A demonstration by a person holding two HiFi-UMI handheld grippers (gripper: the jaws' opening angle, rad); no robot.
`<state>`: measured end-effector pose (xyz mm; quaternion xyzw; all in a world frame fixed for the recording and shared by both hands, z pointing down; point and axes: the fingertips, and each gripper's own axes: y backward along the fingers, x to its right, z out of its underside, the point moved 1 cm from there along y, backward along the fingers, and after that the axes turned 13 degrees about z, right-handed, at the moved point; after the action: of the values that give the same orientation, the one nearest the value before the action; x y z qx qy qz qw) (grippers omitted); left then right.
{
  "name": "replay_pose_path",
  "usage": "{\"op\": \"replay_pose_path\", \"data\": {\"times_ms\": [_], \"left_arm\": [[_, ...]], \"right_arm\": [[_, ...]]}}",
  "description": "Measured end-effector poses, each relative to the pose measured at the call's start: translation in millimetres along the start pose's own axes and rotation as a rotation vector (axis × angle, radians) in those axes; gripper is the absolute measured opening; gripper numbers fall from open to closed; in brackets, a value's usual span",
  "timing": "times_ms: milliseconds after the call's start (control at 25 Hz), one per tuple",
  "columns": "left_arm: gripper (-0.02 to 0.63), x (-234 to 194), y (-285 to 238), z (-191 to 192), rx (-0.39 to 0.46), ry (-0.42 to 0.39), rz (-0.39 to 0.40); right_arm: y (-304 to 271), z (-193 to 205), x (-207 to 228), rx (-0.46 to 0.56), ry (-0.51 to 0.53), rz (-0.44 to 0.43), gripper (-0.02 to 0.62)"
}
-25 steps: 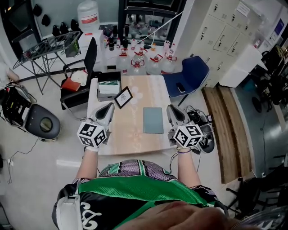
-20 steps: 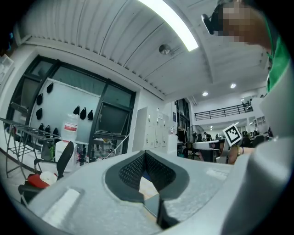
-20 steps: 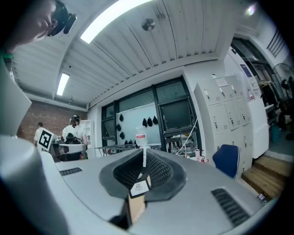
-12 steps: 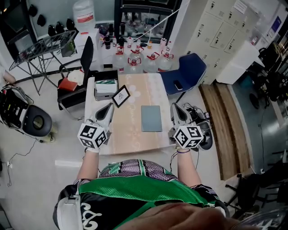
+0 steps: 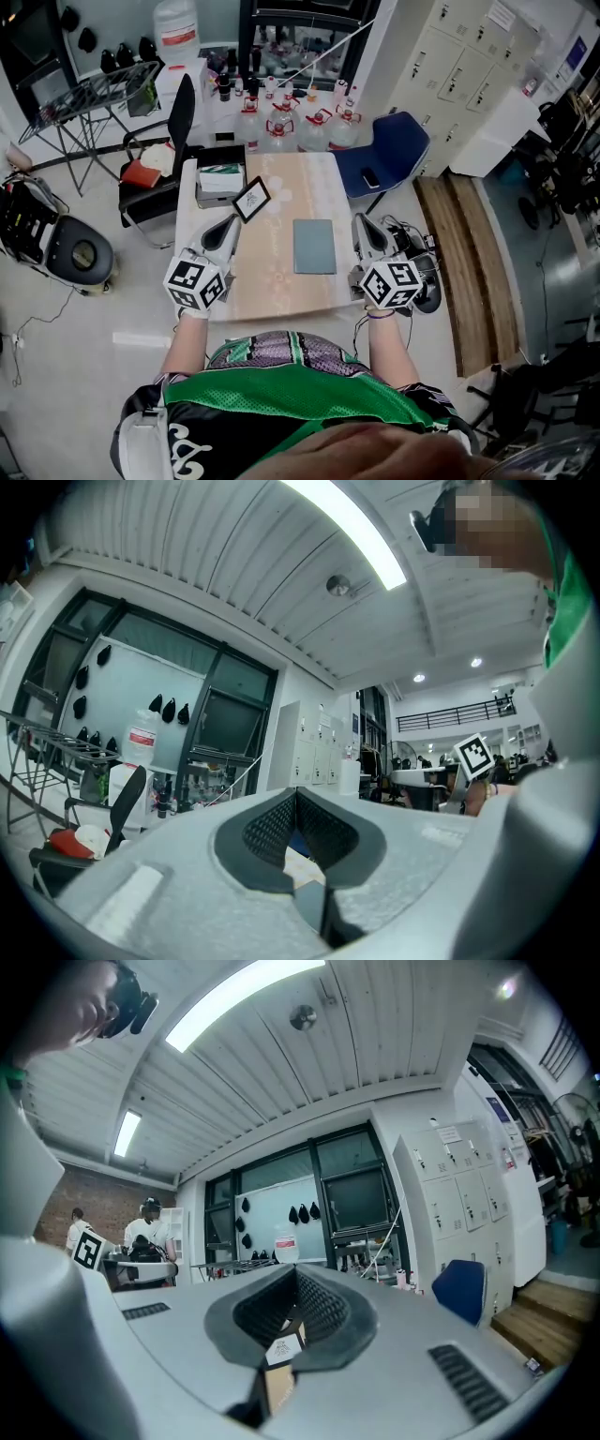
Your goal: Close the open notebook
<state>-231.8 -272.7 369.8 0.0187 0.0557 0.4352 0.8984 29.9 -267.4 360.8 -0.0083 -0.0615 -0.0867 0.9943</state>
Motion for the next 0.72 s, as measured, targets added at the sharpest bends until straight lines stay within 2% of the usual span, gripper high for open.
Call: {"op": "replay_pose_path", "data": {"times_ms": [720], "left_arm": [[0.017,6,-5,2,-0.003,0.018,0.024]], "right_arm": [[1,12,-6,-0.041,0.047,0.000,0.003]]}}
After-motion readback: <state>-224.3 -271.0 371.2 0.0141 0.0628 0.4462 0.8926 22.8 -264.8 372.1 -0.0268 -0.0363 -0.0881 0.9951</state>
